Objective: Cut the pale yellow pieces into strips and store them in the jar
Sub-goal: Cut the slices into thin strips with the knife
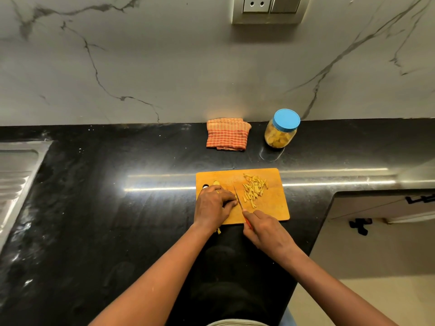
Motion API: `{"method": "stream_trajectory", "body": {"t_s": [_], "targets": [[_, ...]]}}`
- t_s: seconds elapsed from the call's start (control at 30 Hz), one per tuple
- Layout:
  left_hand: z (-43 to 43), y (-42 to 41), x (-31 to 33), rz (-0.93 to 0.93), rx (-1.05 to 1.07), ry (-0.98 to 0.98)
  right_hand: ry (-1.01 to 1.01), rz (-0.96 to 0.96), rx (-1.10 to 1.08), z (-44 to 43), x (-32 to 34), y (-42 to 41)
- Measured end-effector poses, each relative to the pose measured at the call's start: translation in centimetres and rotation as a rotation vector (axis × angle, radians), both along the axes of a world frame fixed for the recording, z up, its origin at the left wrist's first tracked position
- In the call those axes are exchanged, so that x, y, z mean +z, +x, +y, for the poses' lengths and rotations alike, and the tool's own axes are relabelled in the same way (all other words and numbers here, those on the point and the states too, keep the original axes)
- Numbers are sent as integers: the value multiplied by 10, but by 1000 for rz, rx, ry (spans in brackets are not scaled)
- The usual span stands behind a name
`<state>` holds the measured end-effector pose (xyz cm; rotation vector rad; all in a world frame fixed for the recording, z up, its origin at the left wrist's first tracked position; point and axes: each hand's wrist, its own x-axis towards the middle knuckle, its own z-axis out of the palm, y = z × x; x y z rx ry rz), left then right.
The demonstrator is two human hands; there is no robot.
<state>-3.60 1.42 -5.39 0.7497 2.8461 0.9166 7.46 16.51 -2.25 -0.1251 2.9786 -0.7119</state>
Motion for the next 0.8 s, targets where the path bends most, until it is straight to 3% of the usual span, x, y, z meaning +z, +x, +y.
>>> {"method": "stream_trajectory", "body": {"t_s": [0.27, 0.8], "targets": [[0, -3, -3, -21, -34, -64, 54, -111, 62, 4, 2, -10], [1, -2, -4, -12, 5, -47, 130, -61, 77, 2, -1, 9]]}}
